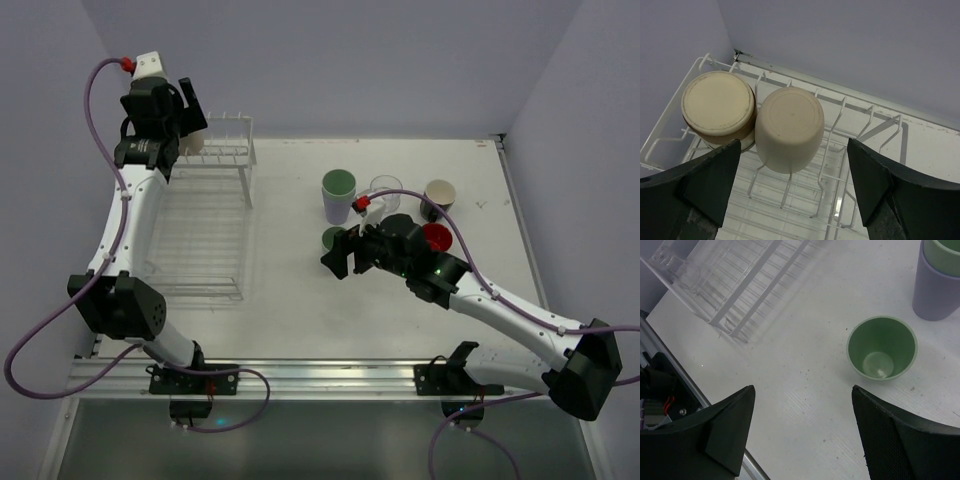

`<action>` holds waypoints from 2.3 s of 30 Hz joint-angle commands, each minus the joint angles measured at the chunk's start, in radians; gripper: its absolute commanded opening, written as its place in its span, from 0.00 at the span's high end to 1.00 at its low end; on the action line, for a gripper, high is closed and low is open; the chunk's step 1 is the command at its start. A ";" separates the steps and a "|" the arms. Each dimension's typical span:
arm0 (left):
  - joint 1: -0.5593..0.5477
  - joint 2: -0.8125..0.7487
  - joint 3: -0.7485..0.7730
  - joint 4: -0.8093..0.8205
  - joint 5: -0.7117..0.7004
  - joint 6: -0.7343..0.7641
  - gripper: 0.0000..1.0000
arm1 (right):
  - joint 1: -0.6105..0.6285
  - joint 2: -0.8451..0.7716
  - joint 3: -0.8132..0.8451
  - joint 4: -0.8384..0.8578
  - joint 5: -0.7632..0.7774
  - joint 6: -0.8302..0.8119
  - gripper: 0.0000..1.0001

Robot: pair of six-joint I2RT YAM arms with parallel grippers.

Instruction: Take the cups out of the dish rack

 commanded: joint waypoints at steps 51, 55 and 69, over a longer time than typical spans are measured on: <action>-0.194 -0.931 -1.218 1.121 0.828 -0.864 0.94 | 0.002 0.132 0.074 0.755 -0.281 0.459 0.15; -0.202 -0.924 -1.289 1.214 0.822 -0.897 0.94 | 0.004 0.158 0.067 0.775 -0.296 0.498 0.16; -0.206 -0.993 -1.270 1.091 0.681 -0.772 1.00 | 0.007 -0.057 -0.171 0.807 -0.068 0.481 0.07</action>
